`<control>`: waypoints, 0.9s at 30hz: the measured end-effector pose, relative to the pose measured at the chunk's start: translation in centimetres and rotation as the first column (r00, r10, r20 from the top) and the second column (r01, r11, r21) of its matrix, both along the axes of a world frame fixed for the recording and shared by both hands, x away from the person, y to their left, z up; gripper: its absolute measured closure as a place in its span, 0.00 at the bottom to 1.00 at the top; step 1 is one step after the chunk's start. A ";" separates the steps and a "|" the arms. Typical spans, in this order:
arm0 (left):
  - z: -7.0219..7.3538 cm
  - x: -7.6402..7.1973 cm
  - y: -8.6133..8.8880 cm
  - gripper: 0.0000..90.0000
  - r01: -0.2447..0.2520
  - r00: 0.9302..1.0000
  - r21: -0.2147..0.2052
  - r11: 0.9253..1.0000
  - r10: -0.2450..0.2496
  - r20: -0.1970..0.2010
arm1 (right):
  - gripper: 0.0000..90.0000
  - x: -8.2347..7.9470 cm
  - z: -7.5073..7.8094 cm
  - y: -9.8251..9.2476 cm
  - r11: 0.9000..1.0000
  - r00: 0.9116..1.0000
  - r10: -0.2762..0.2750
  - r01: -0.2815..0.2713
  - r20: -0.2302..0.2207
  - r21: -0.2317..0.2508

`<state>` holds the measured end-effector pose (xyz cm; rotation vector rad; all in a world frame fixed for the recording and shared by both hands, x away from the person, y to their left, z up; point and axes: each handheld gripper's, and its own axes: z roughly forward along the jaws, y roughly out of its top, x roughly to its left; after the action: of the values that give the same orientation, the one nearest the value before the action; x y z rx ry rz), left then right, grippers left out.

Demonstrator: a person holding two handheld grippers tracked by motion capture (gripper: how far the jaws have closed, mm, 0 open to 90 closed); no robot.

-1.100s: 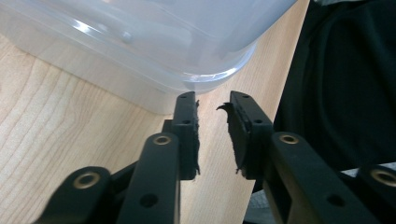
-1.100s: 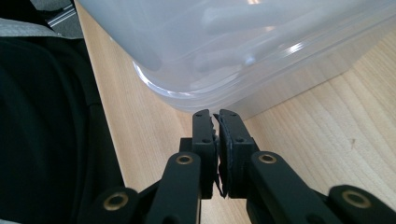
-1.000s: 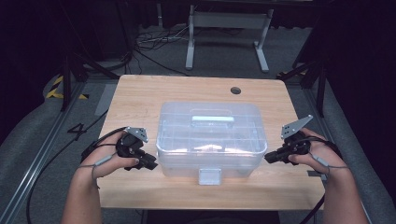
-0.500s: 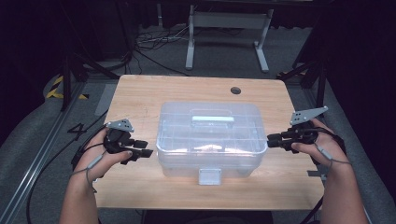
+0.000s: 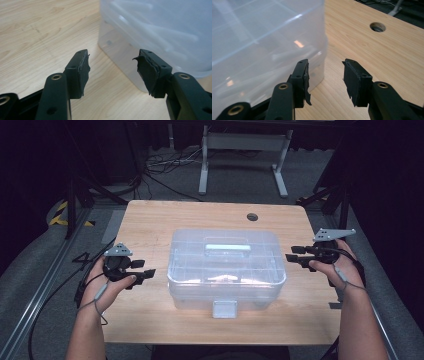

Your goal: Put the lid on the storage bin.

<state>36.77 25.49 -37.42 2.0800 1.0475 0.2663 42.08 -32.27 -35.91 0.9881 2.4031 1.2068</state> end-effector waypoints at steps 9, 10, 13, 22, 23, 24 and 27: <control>-1.4 1.2 0.5 0.47 -0.057 0.998 -0.012 0.998 0.057 0.001 | 0.60 1.5 -2.2 -1.2 0.993 0.993 -0.114 0.114 -0.015 -0.008; -1.5 1.3 0.5 0.47 -0.065 0.998 -0.011 0.998 0.065 0.001 | 0.58 1.7 -2.6 -1.5 0.992 0.992 -0.129 0.129 -0.015 -0.012; -2.1 1.8 0.6 0.47 -0.075 0.997 0.006 0.997 0.075 -0.009 | 0.56 2.2 -3.5 -2.0 0.987 0.987 -0.160 0.159 -0.019 -0.019; -4.0 2.8 0.6 0.45 -0.075 0.997 0.006 0.997 0.075 -0.034 | 0.51 3.3 -6.0 -3.0 0.981 0.981 -0.195 0.195 -0.006 -0.013; -4.1 2.8 0.5 0.45 -0.068 0.997 0.012 0.998 0.069 -0.035 | 0.50 3.4 -6.3 -3.0 0.981 0.981 -0.196 0.196 -0.009 -0.007; -4.2 2.9 0.4 0.45 -0.068 0.997 0.015 0.998 0.069 -0.032 | 0.50 3.5 -6.5 -3.0 0.981 0.981 -0.195 0.195 -0.012 -0.003; -4.5 3.0 0.3 0.45 -0.071 0.997 0.016 0.997 0.071 -0.036 | 0.49 3.7 -7.1 -3.1 0.981 0.980 -0.195 0.195 -0.026 0.006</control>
<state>39.74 25.78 -41.92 2.0704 1.1458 0.2735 45.77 -35.33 -43.05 1.2161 2.2581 1.1418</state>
